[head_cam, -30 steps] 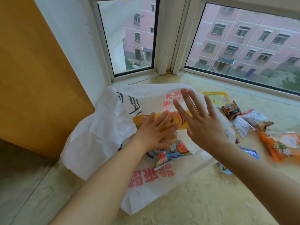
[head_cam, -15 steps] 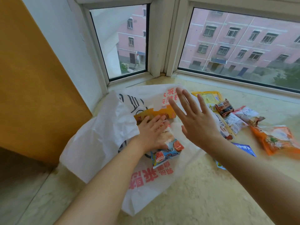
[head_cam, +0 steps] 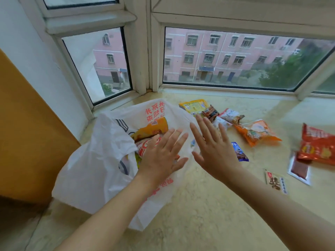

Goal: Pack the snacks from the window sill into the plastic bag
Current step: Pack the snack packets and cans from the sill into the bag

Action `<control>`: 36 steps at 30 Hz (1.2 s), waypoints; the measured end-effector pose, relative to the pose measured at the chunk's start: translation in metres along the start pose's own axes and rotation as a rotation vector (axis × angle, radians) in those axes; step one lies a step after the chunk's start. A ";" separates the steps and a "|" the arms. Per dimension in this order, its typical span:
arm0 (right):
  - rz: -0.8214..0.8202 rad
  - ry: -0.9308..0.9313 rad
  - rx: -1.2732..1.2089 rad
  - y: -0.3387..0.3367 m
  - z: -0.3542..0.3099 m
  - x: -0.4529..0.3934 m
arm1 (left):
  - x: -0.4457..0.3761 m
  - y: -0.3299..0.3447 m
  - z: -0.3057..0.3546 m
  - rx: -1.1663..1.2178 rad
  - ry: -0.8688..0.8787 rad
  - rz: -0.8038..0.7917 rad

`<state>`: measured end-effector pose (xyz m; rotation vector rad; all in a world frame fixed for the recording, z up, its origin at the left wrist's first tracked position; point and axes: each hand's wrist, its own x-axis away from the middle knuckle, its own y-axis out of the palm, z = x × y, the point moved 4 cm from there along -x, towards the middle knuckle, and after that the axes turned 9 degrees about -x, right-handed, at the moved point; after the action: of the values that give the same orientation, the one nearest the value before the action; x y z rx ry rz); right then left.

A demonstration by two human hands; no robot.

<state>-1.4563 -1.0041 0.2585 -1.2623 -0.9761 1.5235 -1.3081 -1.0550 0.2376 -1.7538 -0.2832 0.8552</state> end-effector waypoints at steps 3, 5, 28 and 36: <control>-0.002 0.091 -0.010 -0.007 0.017 0.033 | -0.009 -0.010 0.027 0.020 0.061 0.028; -0.011 0.135 -0.012 -0.007 0.032 0.053 | -0.016 -0.010 0.047 0.035 0.110 0.021; -0.264 0.118 -0.272 0.142 0.161 0.086 | -0.080 0.161 0.148 -0.117 -0.096 -0.550; -0.336 0.073 -0.374 0.175 0.145 0.066 | -0.082 0.175 0.139 -0.085 -0.152 -0.445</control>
<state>-1.6307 -0.9945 0.0986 -1.3154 -1.3916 1.0596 -1.4980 -1.0636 0.0945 -1.6160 -0.7880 0.6561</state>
